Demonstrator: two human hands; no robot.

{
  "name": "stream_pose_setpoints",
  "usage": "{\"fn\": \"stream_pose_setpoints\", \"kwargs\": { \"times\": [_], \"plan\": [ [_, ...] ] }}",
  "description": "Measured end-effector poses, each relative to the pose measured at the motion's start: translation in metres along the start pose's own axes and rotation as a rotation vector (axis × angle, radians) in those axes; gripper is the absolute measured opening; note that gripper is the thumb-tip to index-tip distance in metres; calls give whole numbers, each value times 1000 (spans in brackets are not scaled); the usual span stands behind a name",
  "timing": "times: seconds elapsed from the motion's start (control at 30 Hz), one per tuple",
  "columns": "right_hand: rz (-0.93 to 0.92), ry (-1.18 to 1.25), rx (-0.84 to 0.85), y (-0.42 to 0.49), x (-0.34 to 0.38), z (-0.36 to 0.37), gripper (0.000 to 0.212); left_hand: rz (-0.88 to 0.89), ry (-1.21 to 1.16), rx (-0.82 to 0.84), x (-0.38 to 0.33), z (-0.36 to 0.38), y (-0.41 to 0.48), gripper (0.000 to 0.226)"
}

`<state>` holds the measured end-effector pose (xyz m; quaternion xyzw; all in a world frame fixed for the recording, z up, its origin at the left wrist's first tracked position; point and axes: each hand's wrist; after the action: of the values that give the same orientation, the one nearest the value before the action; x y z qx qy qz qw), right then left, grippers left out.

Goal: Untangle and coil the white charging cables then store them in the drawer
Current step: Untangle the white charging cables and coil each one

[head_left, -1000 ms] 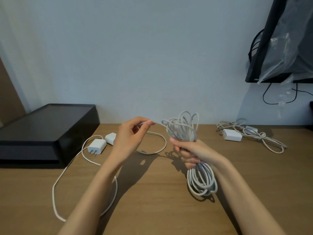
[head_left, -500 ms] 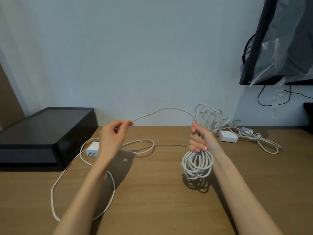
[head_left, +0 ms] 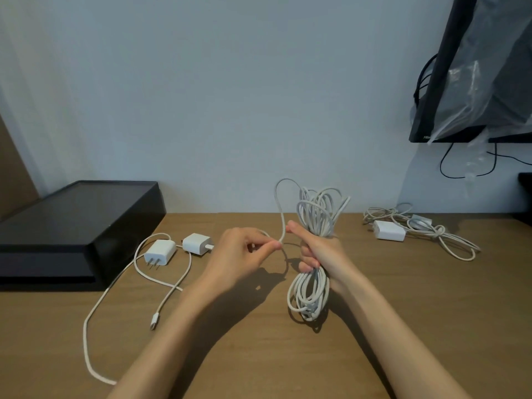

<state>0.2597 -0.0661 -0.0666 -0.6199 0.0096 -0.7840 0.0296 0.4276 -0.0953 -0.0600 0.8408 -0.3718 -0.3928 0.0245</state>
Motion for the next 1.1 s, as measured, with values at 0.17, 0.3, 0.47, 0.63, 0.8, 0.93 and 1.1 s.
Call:
{"fn": "stream_pose_setpoints", "kwargs": {
  "times": [0.17,0.3,0.47,0.63,0.8,0.93,1.1],
  "plan": [
    [11,-20,105,-2,0,-1,25,48,-16,152,3,7,0,12],
    [-80,29,111,2,2,-6,21,29,-50,208,0,1,-2,14],
    [-241,257,-19,4,13,-26,30,-48,-99,233,9,-12,-3,26],
    [-263,351,-64,4,18,-38,39,-86,-131,123,22,-31,-4,34],
    [-296,513,-69,1,19,-38,35,-143,-122,16,36,-45,-10,29],
    [-290,492,-84,-2,18,-41,30,-209,-84,-46,43,-48,-11,15],
    [-148,53,-79,1,15,-39,29,-291,-74,-447,40,-50,-11,15]
  ]
}}
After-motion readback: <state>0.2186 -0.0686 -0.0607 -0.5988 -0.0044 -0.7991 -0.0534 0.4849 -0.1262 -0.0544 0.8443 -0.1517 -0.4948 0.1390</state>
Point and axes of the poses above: each hand's wrist, its own y-axis towards the middle knuckle, its own z-axis out of the palm, x = y × z, and after that the axes turned 14 degrees about x, right-handed
